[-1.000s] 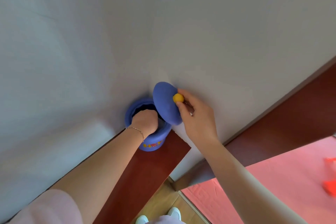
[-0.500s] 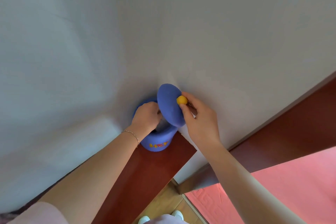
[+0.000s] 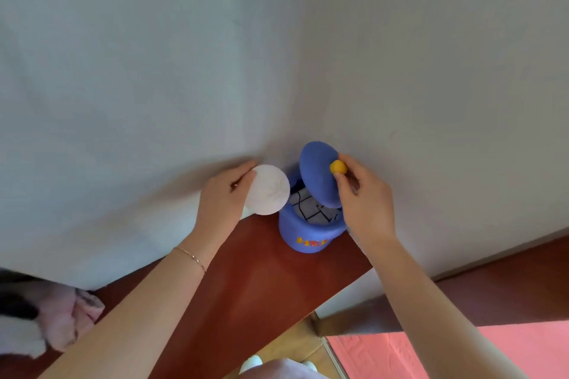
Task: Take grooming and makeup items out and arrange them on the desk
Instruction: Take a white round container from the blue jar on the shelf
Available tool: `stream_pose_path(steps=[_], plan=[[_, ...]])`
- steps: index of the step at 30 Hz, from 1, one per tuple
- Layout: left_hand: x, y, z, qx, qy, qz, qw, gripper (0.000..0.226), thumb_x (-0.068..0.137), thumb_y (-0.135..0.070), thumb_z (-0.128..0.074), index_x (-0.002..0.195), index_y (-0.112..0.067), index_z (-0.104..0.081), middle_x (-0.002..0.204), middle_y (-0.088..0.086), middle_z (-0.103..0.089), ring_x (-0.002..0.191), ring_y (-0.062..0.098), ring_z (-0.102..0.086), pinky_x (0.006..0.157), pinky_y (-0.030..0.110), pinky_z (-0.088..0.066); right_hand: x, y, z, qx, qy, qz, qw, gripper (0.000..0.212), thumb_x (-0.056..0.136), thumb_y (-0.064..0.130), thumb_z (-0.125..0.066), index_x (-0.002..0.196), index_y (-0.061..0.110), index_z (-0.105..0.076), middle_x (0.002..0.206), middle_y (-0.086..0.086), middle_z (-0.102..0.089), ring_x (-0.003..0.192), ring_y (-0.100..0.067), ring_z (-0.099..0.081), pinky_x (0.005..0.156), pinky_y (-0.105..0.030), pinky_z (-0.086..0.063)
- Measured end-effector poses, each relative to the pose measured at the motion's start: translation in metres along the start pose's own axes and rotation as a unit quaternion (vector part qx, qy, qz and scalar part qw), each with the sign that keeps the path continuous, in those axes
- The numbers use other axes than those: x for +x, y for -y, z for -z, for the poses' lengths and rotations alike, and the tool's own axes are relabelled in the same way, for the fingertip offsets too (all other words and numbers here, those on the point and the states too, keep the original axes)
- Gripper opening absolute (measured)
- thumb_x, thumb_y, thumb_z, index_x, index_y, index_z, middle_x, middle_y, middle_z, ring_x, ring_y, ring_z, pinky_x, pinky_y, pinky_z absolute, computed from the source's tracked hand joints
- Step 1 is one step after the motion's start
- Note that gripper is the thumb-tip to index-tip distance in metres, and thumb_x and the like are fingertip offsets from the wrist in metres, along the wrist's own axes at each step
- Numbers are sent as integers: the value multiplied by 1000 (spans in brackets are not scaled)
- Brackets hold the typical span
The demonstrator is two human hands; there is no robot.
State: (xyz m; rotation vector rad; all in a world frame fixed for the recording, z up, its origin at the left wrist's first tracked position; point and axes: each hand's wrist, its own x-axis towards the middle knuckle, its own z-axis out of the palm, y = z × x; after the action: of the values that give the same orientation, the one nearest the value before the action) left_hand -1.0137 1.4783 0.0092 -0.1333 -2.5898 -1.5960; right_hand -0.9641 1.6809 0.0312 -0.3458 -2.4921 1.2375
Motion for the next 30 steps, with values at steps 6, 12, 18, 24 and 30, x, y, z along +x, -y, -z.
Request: stream_pose_path(steps=[6,12,18,24,30], plan=[[-51,67,32,46,-7,111,993,23,91,-20,-55,110,-23,-68,109,-14,-64,99,-2,-52,80,3,-33,1,-21,-20,-170,53,36,983,34,97,25,-46,128,16,-56,123,-2,-63,110,-21,-58,80,-19,-35],[-85,115,40,66,-1,191,979,23,91,-20,-54,108,-24,-69,113,-10,-66,104,3,-53,92,19,-35,-1,-29,-30,-233,85,66,966,33,97,19,-44,126,8,-56,119,-10,-65,107,-28,-59,85,-33,-41],[-95,134,34,63,16,205,977,24,92,-19,-53,110,-22,-68,116,-7,-66,102,2,-51,93,20,-35,1,-36,-36,-233,72,92,966,32,96,16,-49,125,5,-58,123,-11,-63,110,-30,-59,89,-35,-44],[-101,142,29,109,20,186,976,25,93,-21,-50,112,-21,-67,116,-8,-65,106,6,-53,94,20,-36,-4,-44,-42,-225,13,144,964,29,89,11,-54,114,-1,-64,108,-16,-69,93,-33,-67,77,-40,-53],[-105,146,24,139,1,163,977,25,94,-19,-48,112,-17,-65,113,-4,-65,105,13,-56,89,23,-38,-7,-46,-48,-248,-24,172,953,32,79,8,-58,108,-2,-67,102,-17,-71,87,-30,-70,67,-38,-57]])
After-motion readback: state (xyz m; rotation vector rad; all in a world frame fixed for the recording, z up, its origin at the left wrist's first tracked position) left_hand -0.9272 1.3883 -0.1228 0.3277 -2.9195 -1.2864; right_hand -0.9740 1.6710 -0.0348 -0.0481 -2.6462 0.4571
